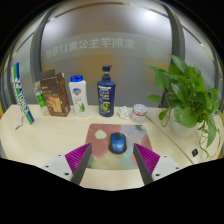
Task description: Arrange mouse
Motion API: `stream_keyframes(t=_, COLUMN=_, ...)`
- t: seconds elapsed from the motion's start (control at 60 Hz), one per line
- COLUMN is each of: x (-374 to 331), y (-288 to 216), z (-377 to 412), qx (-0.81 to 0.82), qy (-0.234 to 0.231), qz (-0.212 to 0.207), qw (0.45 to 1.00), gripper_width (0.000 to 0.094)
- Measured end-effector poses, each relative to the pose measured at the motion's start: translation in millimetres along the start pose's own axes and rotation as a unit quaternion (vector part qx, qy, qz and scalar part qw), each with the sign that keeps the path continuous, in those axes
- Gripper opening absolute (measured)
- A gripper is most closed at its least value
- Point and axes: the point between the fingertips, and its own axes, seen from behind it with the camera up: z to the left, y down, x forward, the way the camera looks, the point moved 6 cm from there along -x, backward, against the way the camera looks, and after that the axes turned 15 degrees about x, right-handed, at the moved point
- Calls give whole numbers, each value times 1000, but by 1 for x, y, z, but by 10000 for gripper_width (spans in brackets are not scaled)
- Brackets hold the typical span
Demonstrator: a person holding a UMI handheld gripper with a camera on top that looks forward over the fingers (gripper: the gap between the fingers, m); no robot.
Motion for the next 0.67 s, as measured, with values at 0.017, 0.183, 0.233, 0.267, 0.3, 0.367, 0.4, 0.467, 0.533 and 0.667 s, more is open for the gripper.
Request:
stream_keyframes(t=0.017, x=-9, y=0, z=1, qx=0, qy=1, qz=-3, qw=1000, gripper_width=858)
stream_keyframes(t=0.183, x=-109, y=9, z=17, qx=-6, qy=14, qz=-30, qw=999, gripper_width=856)
stream_keyframes(t=0.233, x=-135, y=18, z=20, qx=-6, qy=16, qz=-32, qw=999, gripper_width=855)
stream_keyframes(t=0.267, x=-151, y=24, z=22, qx=-7, qy=17, qz=-33, qw=999, gripper_width=855)
stream_keyframes(t=0.3, x=-166, y=30, z=23, qx=-8, qy=19, qz=-35, qw=999, gripper_width=855)
stream_keyframes(t=0.367, x=-193, y=43, z=24, qx=-11, qy=22, qz=-32, qw=999, gripper_width=852)
stream_keyframes(t=0.4, x=-204, y=49, z=26, qx=-12, qy=21, qz=-33, qw=999, gripper_width=853)
stream_keyframes(t=0.467, x=-221, y=57, z=28, qx=-10, qy=20, qz=-34, qw=999, gripper_width=853)
stream_keyframes(t=0.533, x=-231, y=62, z=27, qx=-6, qy=22, qz=-34, qw=999, gripper_width=854)
stream_keyframes(t=0.667, x=-247, y=61, z=22, qx=-16, qy=33, qz=-45, qw=998, gripper_width=853)
